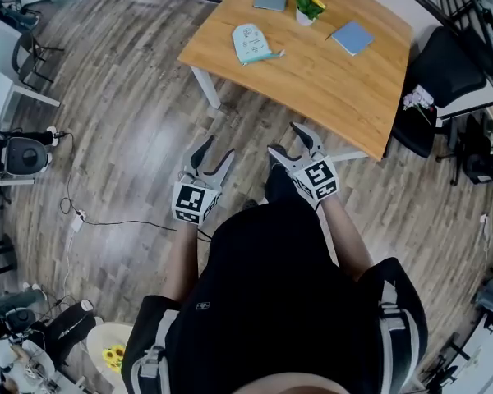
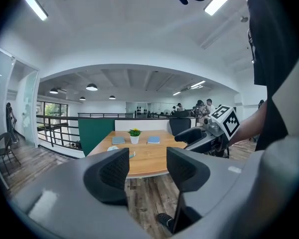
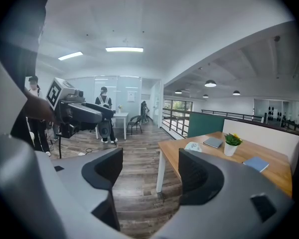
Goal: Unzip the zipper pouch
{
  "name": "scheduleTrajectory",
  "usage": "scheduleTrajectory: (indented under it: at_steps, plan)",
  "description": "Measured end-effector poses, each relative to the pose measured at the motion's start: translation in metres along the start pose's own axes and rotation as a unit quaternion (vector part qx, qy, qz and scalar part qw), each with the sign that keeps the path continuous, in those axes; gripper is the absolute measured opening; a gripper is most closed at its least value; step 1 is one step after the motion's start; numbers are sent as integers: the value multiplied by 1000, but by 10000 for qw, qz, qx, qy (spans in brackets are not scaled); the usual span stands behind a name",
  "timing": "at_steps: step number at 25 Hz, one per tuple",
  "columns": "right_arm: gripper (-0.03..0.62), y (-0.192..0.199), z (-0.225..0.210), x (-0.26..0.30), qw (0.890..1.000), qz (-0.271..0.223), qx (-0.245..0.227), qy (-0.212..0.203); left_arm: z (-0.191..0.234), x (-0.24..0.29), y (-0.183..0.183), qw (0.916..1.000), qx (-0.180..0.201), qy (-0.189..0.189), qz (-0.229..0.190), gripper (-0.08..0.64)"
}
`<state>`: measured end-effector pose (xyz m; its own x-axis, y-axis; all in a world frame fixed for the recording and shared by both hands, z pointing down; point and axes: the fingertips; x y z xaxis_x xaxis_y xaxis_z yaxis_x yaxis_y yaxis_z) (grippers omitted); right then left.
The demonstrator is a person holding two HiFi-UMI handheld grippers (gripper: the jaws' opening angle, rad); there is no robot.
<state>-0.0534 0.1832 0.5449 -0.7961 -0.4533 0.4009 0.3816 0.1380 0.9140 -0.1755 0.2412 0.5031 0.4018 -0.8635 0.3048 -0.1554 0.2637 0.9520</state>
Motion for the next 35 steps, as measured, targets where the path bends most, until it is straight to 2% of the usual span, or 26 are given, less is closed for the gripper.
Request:
scheduleTrajectory:
  at_steps: [11, 20, 29, 35]
  plan:
    - [348, -9, -58, 26, 9998, -75, 194, -52, 20, 56, -17, 9999, -50, 17, 151, 225]
    - [332, -17, -142, 52, 9993, -171, 343, -13, 40, 121, -37, 9993, -3, -52, 381, 224]
    - [301, -21, -212, 85, 9986, -23, 293, -439, 62, 188, -57, 9980, -176, -302, 526, 221]
    - [291, -27, -252, 108, 9973, -4, 241, -695, 69, 229, -70, 9973, -152, -402, 596, 221]
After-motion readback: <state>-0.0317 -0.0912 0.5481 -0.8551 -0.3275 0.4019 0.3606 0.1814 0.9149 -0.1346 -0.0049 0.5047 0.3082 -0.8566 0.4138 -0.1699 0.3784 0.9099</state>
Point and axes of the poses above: the fingertips, and each gripper's own axes: x forward along the fingers, z to its left, y out of its underside, and after that the axes turned 4 degrees about z, right-handed
